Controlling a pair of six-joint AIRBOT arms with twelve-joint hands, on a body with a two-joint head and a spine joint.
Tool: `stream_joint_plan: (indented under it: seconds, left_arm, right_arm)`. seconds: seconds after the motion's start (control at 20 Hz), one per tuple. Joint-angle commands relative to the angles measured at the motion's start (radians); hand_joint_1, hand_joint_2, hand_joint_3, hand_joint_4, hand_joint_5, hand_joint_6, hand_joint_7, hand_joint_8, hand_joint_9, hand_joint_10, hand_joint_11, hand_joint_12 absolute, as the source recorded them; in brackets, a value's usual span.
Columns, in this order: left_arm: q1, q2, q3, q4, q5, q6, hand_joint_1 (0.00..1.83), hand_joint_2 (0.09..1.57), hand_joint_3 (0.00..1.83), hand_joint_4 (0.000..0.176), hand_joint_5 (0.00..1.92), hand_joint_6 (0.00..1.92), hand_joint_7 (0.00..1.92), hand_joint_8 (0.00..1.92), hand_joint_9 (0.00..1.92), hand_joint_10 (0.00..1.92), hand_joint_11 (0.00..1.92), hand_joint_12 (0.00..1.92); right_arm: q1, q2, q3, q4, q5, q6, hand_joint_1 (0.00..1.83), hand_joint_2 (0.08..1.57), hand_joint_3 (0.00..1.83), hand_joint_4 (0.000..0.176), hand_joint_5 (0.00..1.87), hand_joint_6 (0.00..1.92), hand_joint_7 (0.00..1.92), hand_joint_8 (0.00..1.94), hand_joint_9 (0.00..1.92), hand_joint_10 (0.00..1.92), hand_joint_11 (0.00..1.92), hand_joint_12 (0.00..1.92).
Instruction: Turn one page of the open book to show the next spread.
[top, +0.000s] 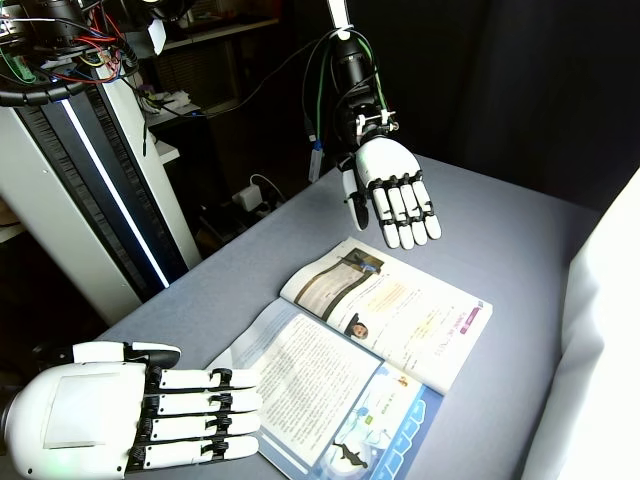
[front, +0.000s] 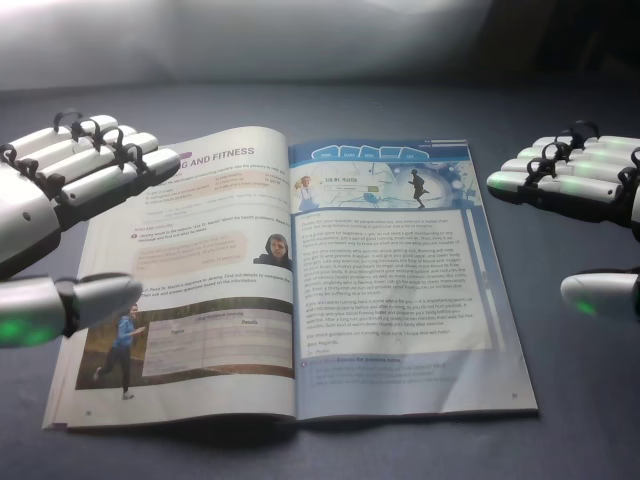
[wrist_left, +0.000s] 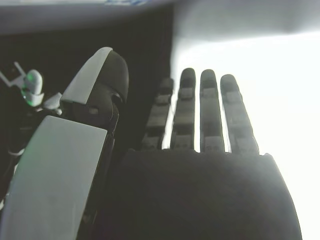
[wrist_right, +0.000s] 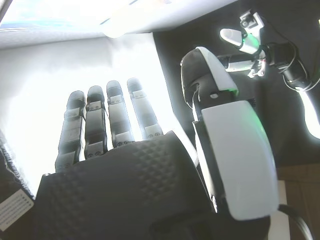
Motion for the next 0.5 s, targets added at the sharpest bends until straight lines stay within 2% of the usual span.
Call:
stream_joint_plan:
  seconds: [0.0, 0.2, 0.35, 0.4, 0.45]
  left_arm:
    - [-0.010, -0.004, 0.007, -0.019, -0.117, -0.004, 0.00, 1.35, 0.02, 0.001, 0.00, 0.00, 0.00, 0.00, 0.00, 0.00, 0.00, 0.00]
    - [-0.010, -0.009, 0.013, -0.013, -0.111, -0.015, 0.00, 1.37, 0.02, 0.008, 0.00, 0.00, 0.00, 0.00, 0.00, 0.00, 0.00, 0.00]
    - [-0.009, -0.006, 0.014, -0.012, -0.103, -0.015, 0.00, 1.38, 0.02, 0.025, 0.00, 0.00, 0.00, 0.00, 0.00, 0.00, 0.00, 0.00]
    - [-0.008, -0.004, 0.014, -0.016, -0.105, -0.015, 0.00, 1.37, 0.01, 0.008, 0.00, 0.00, 0.00, 0.00, 0.00, 0.00, 0.00, 0.00]
    - [-0.007, -0.001, 0.015, -0.020, -0.109, -0.015, 0.00, 1.38, 0.02, 0.002, 0.00, 0.00, 0.00, 0.00, 0.00, 0.00, 0.00, 0.00]
  right_arm:
    - [0.013, 0.006, 0.001, 0.027, 0.096, 0.007, 0.05, 1.33, 0.05, 0.000, 0.00, 0.00, 0.00, 0.00, 0.00, 0.00, 0.00, 0.00]
    - [0.012, 0.006, 0.001, 0.013, 0.087, 0.019, 0.07, 1.34, 0.02, 0.000, 0.00, 0.00, 0.00, 0.00, 0.00, 0.00, 0.00, 0.00]
    - [0.018, 0.006, 0.005, -0.054, 0.043, 0.060, 0.00, 1.33, 0.01, 0.000, 0.00, 0.00, 0.00, 0.00, 0.00, 0.00, 0.00, 0.00]
    - [0.026, 0.006, 0.006, -0.091, 0.019, 0.081, 0.00, 1.33, 0.02, 0.000, 0.00, 0.00, 0.00, 0.00, 0.00, 0.00, 0.00, 0.00]
    - [0.038, 0.006, 0.007, -0.133, -0.009, 0.109, 0.00, 1.33, 0.01, 0.000, 0.00, 0.00, 0.00, 0.00, 0.00, 0.00, 0.00, 0.00]
